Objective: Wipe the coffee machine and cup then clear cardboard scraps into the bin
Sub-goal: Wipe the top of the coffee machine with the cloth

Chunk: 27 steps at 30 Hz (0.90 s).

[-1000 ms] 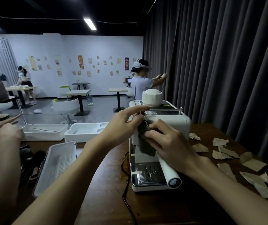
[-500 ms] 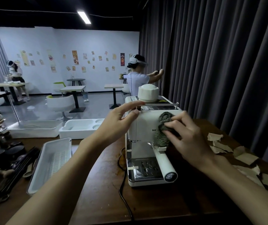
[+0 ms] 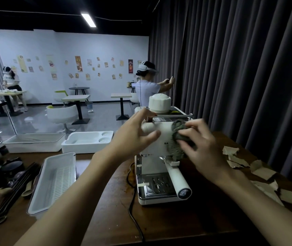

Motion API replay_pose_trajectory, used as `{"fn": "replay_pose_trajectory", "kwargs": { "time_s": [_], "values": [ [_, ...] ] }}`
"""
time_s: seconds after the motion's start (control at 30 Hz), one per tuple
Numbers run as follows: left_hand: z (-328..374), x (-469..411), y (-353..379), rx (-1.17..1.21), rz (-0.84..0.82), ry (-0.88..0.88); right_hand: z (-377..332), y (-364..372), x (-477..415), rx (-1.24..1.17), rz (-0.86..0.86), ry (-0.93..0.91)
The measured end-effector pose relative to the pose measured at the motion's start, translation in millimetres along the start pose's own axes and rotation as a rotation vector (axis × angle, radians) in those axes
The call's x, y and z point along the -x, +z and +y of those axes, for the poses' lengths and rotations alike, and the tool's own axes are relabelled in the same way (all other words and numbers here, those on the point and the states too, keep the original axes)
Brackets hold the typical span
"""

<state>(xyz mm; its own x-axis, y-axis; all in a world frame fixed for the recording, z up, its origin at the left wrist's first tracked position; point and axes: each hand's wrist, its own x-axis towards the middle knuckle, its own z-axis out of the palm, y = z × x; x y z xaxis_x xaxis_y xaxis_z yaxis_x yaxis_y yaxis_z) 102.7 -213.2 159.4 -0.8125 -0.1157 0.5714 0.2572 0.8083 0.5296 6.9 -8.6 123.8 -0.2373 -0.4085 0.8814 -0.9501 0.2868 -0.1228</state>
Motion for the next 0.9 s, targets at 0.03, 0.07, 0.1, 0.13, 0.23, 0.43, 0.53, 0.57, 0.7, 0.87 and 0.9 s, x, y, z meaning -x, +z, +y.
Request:
{"fn": "replay_pose_trajectory", "kwargs": {
  "time_s": [0.03, 0.07, 0.1, 0.13, 0.23, 0.43, 0.53, 0.57, 0.7, 0.87, 0.9],
  "values": [
    [0, 1, 3, -0.033, 0.014, 0.017, 6, -5, 4, 0.008, 0.062, 0.051],
    [0, 1, 6, -0.048, 0.029, 0.036, 10, -9, 7, 0.017, 0.102, 0.094],
    [-1, 2, 9, -0.05, 0.043, 0.051, 13, -12, 10, 0.025, 0.12, 0.124],
    [-2, 3, 10, -0.043, 0.051, 0.061, 13, -13, 11, 0.029, 0.122, 0.141],
    [-4, 1, 9, 0.005, 0.03, 0.073, 10, -13, 7, 0.025, 0.119, 0.136],
    [-8, -7, 0, 0.067, 0.025, 0.014, 2, -4, -1, 0.002, 0.038, 0.087],
    [-9, -4, 0, 0.111, 0.003, 0.003, 4, -3, 2, 0.001, 0.035, 0.072],
    [-8, -3, 0, 0.153, -0.006, -0.014, 3, -2, 3, 0.01, 0.038, 0.067],
    [-6, -5, 1, 0.326, -0.033, -0.065, -16, 8, -5, 0.03, -0.024, 0.031],
    [-1, -3, 3, 0.424, 0.013, -0.066, -51, 31, -25, 0.01, -0.204, -0.13],
    [-1, -2, 3, 0.431, 0.014, -0.067, -53, 33, -26, 0.007, -0.217, -0.145]
  ]
}}
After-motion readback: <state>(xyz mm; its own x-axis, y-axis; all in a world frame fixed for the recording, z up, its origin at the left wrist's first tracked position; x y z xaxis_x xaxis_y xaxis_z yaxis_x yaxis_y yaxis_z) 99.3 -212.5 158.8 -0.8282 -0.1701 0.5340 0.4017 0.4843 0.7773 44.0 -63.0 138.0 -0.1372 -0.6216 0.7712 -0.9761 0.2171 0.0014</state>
